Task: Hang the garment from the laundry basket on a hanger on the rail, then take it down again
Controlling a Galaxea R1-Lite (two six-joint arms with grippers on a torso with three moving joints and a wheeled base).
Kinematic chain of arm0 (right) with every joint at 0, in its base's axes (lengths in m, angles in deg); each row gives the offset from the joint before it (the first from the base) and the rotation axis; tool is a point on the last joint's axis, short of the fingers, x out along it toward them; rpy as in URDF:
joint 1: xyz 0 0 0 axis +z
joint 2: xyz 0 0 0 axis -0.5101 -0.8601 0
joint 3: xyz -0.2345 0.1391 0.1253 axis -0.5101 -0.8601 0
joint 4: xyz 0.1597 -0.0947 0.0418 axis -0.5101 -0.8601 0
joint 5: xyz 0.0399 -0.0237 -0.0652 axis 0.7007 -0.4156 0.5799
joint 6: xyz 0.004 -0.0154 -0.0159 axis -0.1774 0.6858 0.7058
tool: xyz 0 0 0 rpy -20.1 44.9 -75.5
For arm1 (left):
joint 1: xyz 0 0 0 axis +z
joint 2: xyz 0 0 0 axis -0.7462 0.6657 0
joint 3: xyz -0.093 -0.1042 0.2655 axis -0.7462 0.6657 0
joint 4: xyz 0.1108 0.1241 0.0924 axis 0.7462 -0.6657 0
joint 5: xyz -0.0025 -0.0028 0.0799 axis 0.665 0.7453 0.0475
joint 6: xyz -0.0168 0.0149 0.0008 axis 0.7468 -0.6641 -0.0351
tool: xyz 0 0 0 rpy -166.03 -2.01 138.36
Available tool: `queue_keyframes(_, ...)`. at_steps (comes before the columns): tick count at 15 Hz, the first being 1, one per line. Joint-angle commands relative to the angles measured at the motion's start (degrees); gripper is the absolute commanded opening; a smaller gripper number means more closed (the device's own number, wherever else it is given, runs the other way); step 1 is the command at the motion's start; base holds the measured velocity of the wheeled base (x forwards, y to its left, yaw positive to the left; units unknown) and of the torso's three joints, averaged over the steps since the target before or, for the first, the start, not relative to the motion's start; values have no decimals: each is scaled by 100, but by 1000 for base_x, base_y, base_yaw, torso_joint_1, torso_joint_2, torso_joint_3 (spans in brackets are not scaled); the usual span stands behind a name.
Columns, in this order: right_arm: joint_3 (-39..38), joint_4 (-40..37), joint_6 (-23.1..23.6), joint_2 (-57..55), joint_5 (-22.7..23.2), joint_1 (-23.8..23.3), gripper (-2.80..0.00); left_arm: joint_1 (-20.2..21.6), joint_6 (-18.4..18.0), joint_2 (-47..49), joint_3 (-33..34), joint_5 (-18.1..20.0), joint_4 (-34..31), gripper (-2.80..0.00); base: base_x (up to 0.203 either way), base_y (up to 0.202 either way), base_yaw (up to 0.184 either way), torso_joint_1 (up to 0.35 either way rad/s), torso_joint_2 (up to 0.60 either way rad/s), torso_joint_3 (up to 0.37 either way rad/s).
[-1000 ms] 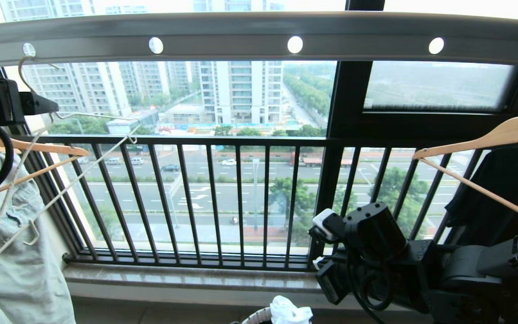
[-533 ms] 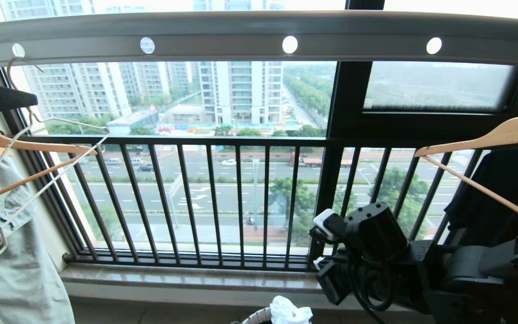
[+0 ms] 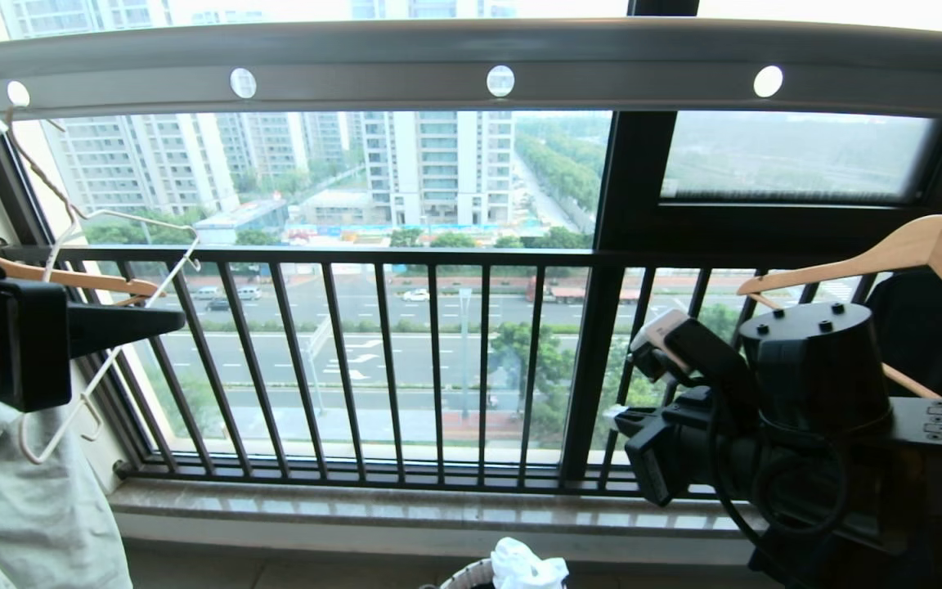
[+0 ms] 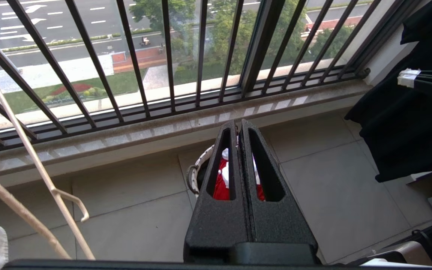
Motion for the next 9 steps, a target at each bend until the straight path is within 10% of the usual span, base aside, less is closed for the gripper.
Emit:
queue_keyframes(1,-253,18,175,746,-329,-55,-280,63,95,-912,569,28,23,-280,0,0,0,0,0,0)
queue_keyframes(6,-384,-425,443,2963,-878,-513,-280,219,224,-3329,1921,-28,72,-280,0,0,0,0,0,0)
queue_keyframes(9,31,-1958,633,4647,-1297,-893,-280,1077,418,-4390,2388,-180,68,-280,0,0,0,0,0,0)
